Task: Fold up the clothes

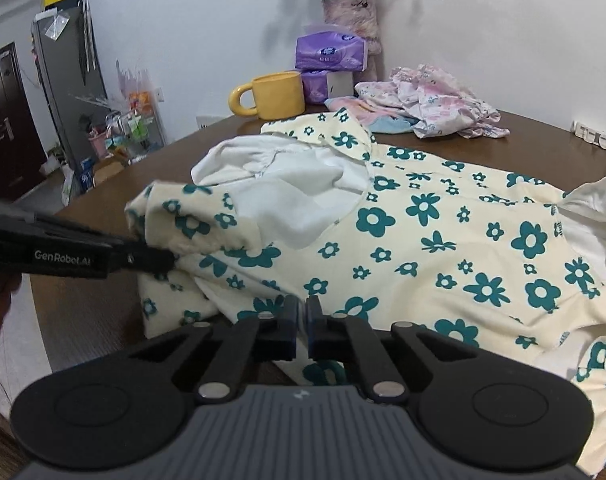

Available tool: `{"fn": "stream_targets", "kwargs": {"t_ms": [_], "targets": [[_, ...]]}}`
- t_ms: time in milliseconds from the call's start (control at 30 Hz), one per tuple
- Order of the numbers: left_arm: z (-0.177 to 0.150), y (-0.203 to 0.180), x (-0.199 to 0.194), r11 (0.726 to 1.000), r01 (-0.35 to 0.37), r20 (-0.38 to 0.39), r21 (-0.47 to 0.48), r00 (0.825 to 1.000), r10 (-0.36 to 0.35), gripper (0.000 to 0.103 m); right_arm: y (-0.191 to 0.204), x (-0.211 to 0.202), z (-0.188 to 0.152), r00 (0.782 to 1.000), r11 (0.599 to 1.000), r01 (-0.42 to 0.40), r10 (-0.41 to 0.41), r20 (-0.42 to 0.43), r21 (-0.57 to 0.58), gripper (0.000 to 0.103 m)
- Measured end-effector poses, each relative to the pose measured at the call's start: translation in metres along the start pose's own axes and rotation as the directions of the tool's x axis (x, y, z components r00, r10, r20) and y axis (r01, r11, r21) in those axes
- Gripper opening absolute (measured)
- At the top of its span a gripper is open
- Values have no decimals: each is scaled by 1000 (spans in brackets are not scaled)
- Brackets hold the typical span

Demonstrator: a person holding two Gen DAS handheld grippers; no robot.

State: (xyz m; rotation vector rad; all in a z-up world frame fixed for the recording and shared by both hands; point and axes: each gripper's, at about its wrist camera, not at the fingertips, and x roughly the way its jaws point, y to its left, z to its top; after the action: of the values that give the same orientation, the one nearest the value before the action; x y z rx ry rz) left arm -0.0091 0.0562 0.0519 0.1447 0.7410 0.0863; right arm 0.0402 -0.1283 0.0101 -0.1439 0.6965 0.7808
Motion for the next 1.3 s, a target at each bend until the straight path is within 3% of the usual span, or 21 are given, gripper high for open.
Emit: {"fn": "stream_targets", "kwargs": {"t_ms": [33,67,100,233,333,367,400,467,533,600,667,767,867,933,967,1000,1033,1100,1133,1200,1300], "targets": [[3,-6,-6,990,-71,43,122,997,66,3,2,-1,1,1000,1000,17,-17,6,-2,3],[6,-12,-11,960,-145,94,238,988,126,3,2,-2,1,999,999,32,-32,11,3,3],[7,-14,-14,937,-176,112,301,983,148,3,1,-3,2,999,999,44,-44,16,10,3],[-6,-20,-13,874,-202,102,443,979,175,4,0,-5,2,997,997,68,-69,19,37,3],[-36,-31,-6,800,-239,107,550,970,216,6,2,-5,0,997,996,79,-80,5,34,3],[-42,-31,-5,815,-217,80,537,975,207,9,2,-4,-1,997,996,82,-82,-2,32,3],[-45,-27,-4,856,-176,38,487,983,180,11,3,-3,-1,996,996,85,-85,-10,32,3],[-43,-8,-3,943,-96,-26,318,994,110,17,3,-1,-2,996,995,89,-89,-21,33,3],[-41,9,-4,988,-47,-54,149,997,55,29,2,-1,-3,996,995,91,-90,-26,36,3],[-40,24,-6,998,-59,-28,29,998,60,52,1,-1,-3,996,995,91,-90,-27,41,3],[-39,34,-6,998,-37,-25,-48,999,35,54,0,-2,-4,996,995,89,-88,-24,51,3],[-35,42,5,991,50,-58,-126,997,-57,54,-2,-5,-5,996,994,89,-88,-16,58,3],[-34,39,18,983,95,-84,-154,990,-109,51,-2,-8,-4,996,994,92,-91,-10,55,3],[-35,32,21,988,83,-76,-133,993,-93,46,-3,-9,-4,996,994,93,-92,-8,54,3],[-33,29,23,992,75,-69,-99,994,-82,37,-3,-10,-5,996,994,93,-92,-9,54,3],[-30,26,25,996,72,-64,-60,995,-76,15,-4,-10,-5,996,994,93,-93,-9,56,3],[-28,23,27,997,68,-59,-21,996,-69,6,-5,-11,-6,996,994,94,-94,-10,58,3],[-26,18,25,996,9,-38,92,999,-6,5,-6,-12,-6,995,993,96,-96,-10,63,3],[-25,13,21,984,-48,-7,172,999,50,5,-6,-12,-7,995,993,98,-97,-10,64,3],[-28,5,10,931,-163,76,327,986,147,5,-7,-12,-7,995,993,97,-96,-12,65,3],[-38,-9,-1,839,-221,113,497,975,190,5,-7,-11,-9,996,994,83,-81,-21,68,3]]}}
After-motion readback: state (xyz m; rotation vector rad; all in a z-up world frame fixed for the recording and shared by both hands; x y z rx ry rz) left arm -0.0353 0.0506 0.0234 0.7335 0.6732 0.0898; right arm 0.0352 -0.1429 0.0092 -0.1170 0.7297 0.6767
